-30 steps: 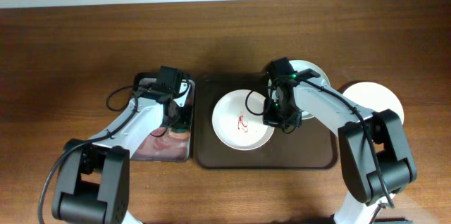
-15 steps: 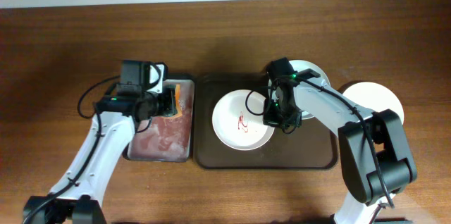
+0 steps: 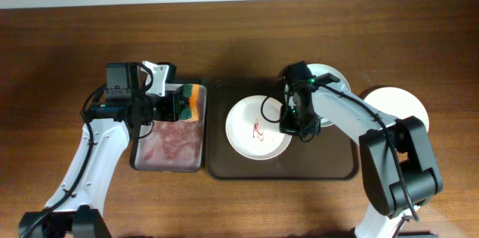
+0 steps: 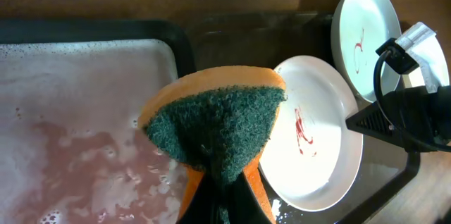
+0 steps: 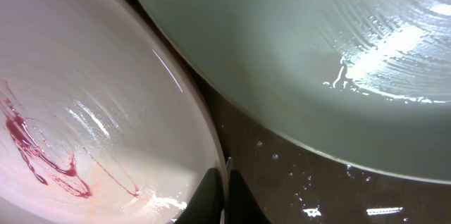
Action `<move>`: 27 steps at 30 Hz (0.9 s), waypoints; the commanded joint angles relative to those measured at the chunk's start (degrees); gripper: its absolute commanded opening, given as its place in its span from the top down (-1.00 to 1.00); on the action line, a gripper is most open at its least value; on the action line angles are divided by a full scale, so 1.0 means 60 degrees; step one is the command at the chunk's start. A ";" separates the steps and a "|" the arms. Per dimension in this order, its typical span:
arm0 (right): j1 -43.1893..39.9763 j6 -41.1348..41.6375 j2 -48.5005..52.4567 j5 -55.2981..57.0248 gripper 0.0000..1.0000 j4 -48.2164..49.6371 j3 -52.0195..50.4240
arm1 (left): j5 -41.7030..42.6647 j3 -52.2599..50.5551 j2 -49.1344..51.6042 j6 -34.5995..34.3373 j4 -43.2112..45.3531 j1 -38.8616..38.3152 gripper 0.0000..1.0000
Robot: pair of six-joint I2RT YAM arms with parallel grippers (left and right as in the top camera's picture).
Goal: Clean dirty plates on tray and stack at the side
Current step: 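Dip the sponge in the soapy tray with the left gripper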
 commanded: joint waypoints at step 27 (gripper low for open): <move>-0.0018 -0.0098 -0.0197 0.0441 0.92 -0.0080 -0.0142 | 0.0284 -0.0007 -0.0197 0.0222 0.0259 0.0051 1.00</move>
